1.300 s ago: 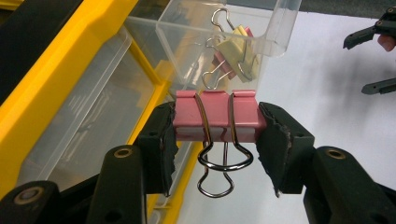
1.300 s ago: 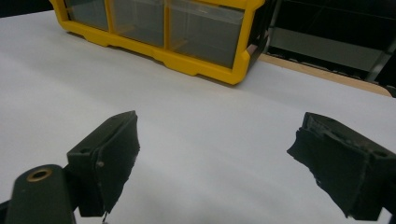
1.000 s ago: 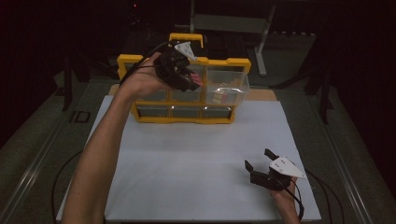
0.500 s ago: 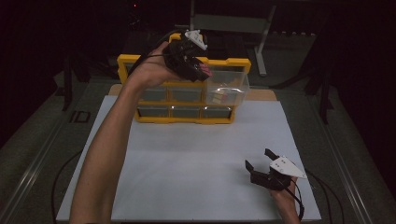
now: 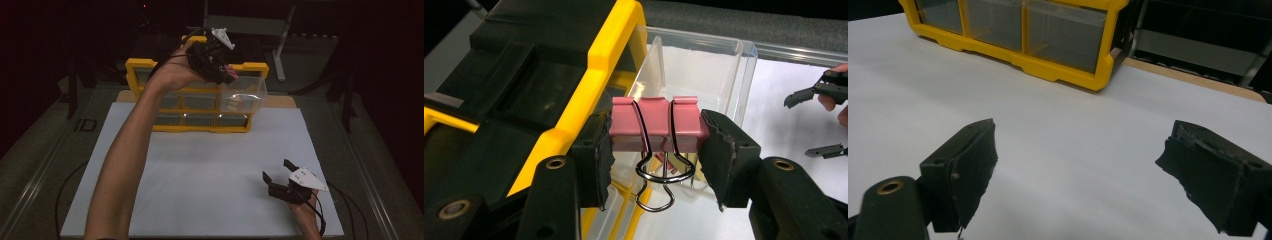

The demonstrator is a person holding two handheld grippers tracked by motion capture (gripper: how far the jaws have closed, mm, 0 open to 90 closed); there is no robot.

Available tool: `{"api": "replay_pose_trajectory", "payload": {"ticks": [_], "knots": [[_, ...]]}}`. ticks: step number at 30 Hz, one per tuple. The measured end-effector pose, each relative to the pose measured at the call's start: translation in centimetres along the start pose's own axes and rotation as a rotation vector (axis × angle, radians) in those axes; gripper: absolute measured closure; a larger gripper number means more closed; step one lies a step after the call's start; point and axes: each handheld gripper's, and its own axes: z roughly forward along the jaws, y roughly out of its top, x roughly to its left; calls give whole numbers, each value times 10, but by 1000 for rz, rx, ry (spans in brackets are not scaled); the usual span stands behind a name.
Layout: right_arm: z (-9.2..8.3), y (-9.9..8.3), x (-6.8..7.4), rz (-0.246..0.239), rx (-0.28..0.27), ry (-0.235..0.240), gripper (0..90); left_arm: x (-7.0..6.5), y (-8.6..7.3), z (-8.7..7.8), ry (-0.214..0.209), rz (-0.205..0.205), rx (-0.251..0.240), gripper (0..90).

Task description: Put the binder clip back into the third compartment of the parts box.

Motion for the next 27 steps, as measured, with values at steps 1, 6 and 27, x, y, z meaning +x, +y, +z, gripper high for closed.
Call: {"api": "replay_pose_trajectory", "payload": {"ticks": [1,6,27], "knots": [[0,0,0,1,0,0,123,0,1,0,-1,3,2,503],[0,0,0,2,1,1,124,-3,6,4,-5,-1,-14,503],[0,0,0,-1,0,1,124,-3,-6,7,27,-80,-18,73]]}}
